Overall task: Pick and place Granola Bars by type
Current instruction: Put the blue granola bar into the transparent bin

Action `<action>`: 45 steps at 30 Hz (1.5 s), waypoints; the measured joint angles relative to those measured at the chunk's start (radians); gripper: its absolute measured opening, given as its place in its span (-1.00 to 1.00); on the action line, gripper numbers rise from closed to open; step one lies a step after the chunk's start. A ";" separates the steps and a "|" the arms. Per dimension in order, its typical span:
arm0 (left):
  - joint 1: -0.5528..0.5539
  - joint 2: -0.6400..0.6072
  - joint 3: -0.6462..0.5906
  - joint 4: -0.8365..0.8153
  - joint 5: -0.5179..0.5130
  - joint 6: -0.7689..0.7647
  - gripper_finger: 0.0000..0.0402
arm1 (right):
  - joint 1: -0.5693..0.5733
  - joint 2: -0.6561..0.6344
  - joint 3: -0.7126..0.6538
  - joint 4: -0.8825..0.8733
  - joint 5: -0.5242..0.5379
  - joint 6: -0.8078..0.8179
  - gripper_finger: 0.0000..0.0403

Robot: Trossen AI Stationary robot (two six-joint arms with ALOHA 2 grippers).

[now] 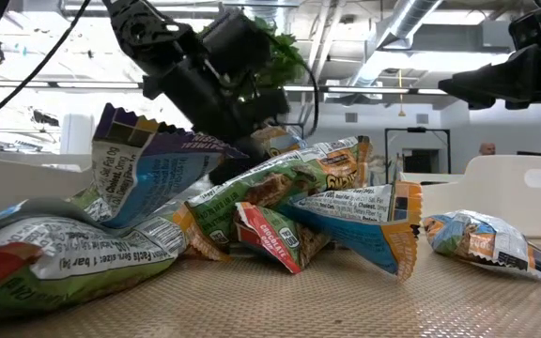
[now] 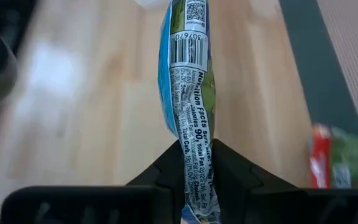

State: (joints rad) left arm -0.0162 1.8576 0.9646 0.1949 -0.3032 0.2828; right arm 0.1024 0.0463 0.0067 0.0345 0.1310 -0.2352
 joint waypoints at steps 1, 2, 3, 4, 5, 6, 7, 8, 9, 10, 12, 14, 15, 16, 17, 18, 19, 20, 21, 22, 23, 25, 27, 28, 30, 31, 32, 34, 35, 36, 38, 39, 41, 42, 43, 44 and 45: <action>0.000 -0.009 0.000 0.016 -0.015 0.010 -0.71 | 0.000 0.000 0.000 0.000 0.000 0.000 -0.15; 0.000 -0.018 0.000 0.030 -0.030 0.023 -0.72 | 0.000 0.000 0.000 0.000 0.000 0.000 -0.15; -0.001 -0.030 0.000 0.044 -0.046 0.037 -0.72 | 0.000 0.000 0.000 0.000 0.000 0.000 -0.15; -0.001 -0.046 0.000 0.049 -0.059 0.046 -0.72 | 0.000 0.000 0.000 0.000 0.000 0.000 -0.15; -0.001 -0.067 0.000 0.047 -0.075 0.049 -0.72 | 0.000 0.000 0.000 0.000 0.000 0.000 -0.15; -0.001 -0.087 0.000 0.042 -0.095 0.049 -0.72 | 0.000 0.000 0.000 0.000 0.000 0.000 -0.15; -0.001 -0.110 0.001 0.023 -0.118 0.048 -0.72 | 0.000 0.000 0.000 0.000 0.000 0.000 -0.15; -0.001 -0.134 0.001 -0.006 -0.146 0.047 -0.71 | 0.000 0.000 0.000 0.000 0.000 0.000 -0.15; -0.001 -0.161 0.001 -0.049 -0.176 0.043 -0.71 | 0.000 0.000 0.000 0.000 0.000 0.000 -0.15; -0.001 -0.187 0.001 -0.094 -0.203 0.037 -0.71 | 0.000 0.000 0.000 0.000 0.000 0.000 -0.15; -0.001 -0.246 0.001 -0.193 -0.255 0.011 -0.71 | 0.000 0.000 0.000 0.000 0.000 0.000 -0.15; 0.002 -0.303 0.002 -0.300 -0.301 -0.044 -0.71 | 0.000 0.000 0.000 0.000 0.000 0.000 -0.15; 0.004 -0.331 0.002 -0.364 -0.311 -0.080 -0.71 | 0.000 0.000 0.000 0.000 0.000 0.000 -0.15; 0.007 -0.358 0.002 -0.431 -0.319 -0.119 -0.71 | 0.000 0.000 0.000 0.001 0.000 0.000 -0.15; 0.012 -0.386 0.002 -0.494 -0.321 -0.166 -0.71 | 0.000 0.000 0.000 0.000 0.000 0.000 -0.15; 0.017 -0.411 0.002 -0.563 -0.320 -0.214 -0.71 | 0.000 0.000 0.000 0.000 0.000 0.000 -0.15; 0.023 -0.434 0.002 -0.626 -0.322 -0.266 -0.71 | 0.000 0.000 0.000 0.000 0.000 0.000 -0.15; 0.030 -0.456 0.002 -0.688 -0.321 -0.312 -0.71 | 0.000 0.000 0.000 0.000 0.000 0.000 -0.15; 0.037 -0.473 0.002 -0.759 -0.319 -0.358 -0.71 | 0.000 0.000 0.000 0.000 0.000 0.000 -0.15; 0.045 -0.487 0.002 -0.824 -0.312 -0.404 -0.71 | 0.000 0.000 0.000 0.000 0.000 0.000 -0.15; 0.054 -0.498 0.002 -0.878 -0.303 -0.445 -0.71 | 0.000 0.000 0.000 0.000 0.000 0.000 -0.15; 0.073 -0.509 0.002 -0.977 -0.298 -0.522 -0.71 | 0.000 0.000 0.000 0.000 0.000 0.000 -0.15; 0.093 -0.512 -0.004 -1.018 -0.296 -0.567 -0.71 | 0.000 0.000 0.000 0.000 0.000 0.000 -0.15; 0.104 -0.512 -0.009 -1.021 -0.296 -0.580 -0.71 | 0.000 0.000 0.000 0.000 0.000 0.000 -0.15; 0.124 -0.509 -0.027 -1.004 -0.291 -0.594 -0.71 | 0.000 0.000 0.000 0.000 0.000 0.000 -0.15; 0.134 -0.504 -0.039 -0.986 -0.285 -0.597 -0.71 | 0.000 0.000 0.000 0.000 0.000 0.000 -0.15; 0.141 -0.498 -0.053 -0.967 -0.277 -0.598 -0.71 | 0.000 0.000 0.000 0.000 0.000 0.000 -0.15; 0.153 -0.497 -0.095 -0.925 -0.246 -0.597 -0.71 | 0.000 0.000 0.000 0.000 0.000 0.000 -0.15; 0.154 -0.495 -0.118 -0.889 -0.234 -0.586 -0.71 | 0.000 0.000 0.000 0.000 0.000 0.000 -0.15; 0.154 -0.489 -0.142 -0.844 -0.225 -0.570 -0.71 | 0.000 0.000 0.000 0.000 0.000 0.000 -0.15; 0.154 -0.487 -0.191 -0.764 -0.221 -0.521 -0.71 | 0.000 0.000 0.000 0.000 0.000 0.000 -0.15; 0.154 -0.489 -0.215 -0.723 -0.222 -0.491 -0.71 | 0.000 0.000 0.000 0.000 0.000 0.000 -0.15; 0.154 -0.488 -0.258 -0.638 -0.221 -0.440 -0.71 | 0.000 0.000 0.000 0.000 0.000 0.000 -0.15; 0.154 -0.488 -0.277 -0.606 -0.221 -0.420 -0.71 | 0.000 0.000 0.000 0.000 0.000 0.000 -0.15; 0.154 -0.488 -0.293 -0.577 -0.220 -0.404 -0.71 | 0.000 0.000 0.000 0.000 0.000 0.000 -0.15; 0.154 -0.488 -0.307 -0.555 -0.214 -0.394 -0.71 | 0.000 0.000 0.000 0.000 0.000 0.000 -0.15; 0.154 -0.488 -0.317 -0.537 -0.209 -0.382 -0.71 | 0.000 0.000 0.000 0.000 0.000 0.000 -0.15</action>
State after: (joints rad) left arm 0.1383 1.3693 0.6476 -0.3417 -0.5118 -0.0994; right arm 0.1024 0.0467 0.0066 0.0341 0.1310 -0.2352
